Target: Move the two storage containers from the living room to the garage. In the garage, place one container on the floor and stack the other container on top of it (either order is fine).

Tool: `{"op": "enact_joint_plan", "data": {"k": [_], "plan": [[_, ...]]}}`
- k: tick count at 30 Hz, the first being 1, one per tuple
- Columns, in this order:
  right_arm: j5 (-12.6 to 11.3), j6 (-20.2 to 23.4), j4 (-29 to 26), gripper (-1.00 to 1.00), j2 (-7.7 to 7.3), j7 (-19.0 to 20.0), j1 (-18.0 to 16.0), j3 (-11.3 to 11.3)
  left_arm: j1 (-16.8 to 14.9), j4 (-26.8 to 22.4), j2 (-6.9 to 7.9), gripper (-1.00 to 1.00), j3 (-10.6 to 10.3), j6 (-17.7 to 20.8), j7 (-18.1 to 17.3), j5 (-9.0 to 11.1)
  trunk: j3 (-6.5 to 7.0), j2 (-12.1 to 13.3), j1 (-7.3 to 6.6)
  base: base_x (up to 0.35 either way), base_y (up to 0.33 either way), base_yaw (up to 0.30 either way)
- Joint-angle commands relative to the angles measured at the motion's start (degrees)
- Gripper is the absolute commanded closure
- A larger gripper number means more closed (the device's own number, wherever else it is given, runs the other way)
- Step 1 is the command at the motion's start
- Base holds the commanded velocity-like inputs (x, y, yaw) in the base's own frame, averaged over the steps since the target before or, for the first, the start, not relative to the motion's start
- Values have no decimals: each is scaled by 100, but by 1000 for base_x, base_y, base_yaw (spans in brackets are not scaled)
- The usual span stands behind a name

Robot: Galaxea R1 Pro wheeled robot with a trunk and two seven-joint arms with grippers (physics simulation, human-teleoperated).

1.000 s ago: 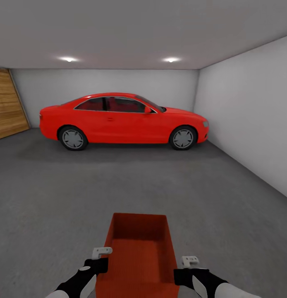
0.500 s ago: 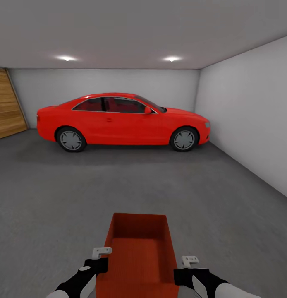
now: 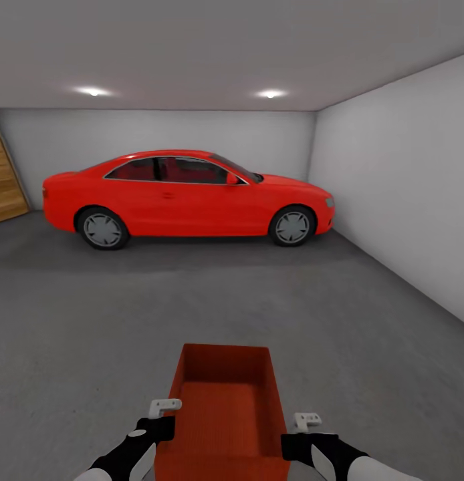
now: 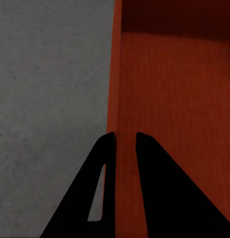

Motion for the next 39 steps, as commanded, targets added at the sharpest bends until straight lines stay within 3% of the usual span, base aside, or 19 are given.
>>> {"op": "enact_joint_plan", "data": {"k": [1, 39], "plan": [[-3, -63, -326, 100, -167, 42, -5, -71, 1, 15, 8, 100, -172, 7, -132, 134, -8, -6, 4, 273, 0, -242], [4, -63, -326, 100, -168, 179, -5, -79, 1, 15, 9, 100, -172, 7, -134, 134, -8, -6, 4, 282, 108, -283]]}}
